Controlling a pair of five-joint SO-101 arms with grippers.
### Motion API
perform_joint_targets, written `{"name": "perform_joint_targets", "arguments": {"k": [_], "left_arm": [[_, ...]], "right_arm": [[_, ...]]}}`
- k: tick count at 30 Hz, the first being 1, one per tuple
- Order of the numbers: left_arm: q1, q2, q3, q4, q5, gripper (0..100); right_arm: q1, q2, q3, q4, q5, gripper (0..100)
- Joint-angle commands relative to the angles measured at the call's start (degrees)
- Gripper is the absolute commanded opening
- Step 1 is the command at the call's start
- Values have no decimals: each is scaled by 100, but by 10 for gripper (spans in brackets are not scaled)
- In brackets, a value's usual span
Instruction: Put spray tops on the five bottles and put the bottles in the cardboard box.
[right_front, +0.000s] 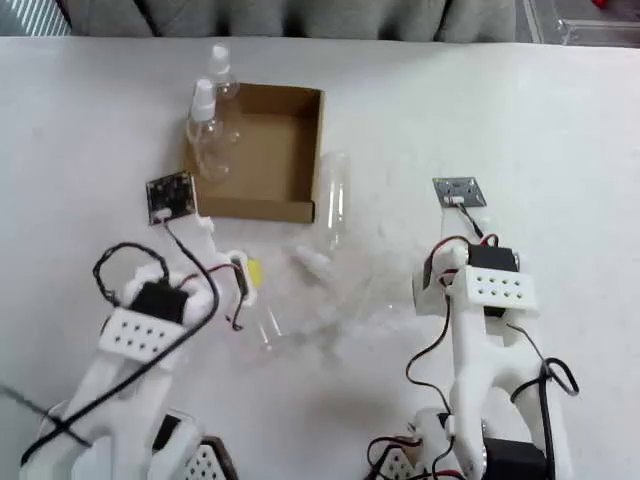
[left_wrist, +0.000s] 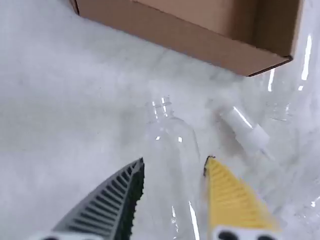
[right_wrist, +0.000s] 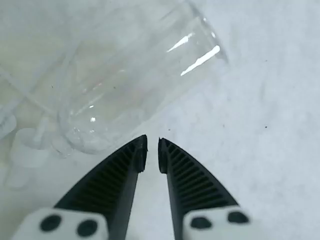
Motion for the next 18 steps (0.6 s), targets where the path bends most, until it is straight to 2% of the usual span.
{"name": "perform_joint_targets", "arguments": {"k": [1,7,13,18], "left_arm": [[57,734,-378,-475,114,196],[57,1051,-343,-519,114,203],[154,1323,-281,-501,123,358],[171,1587,-290,-545,123,340]], "right_arm": [[48,-189,-26,-66,-44,15],[75,-189,9,-75,-44,15],[48,-189,158,-295,-44,15],[48,-189,185,-312,-44,15]]}}
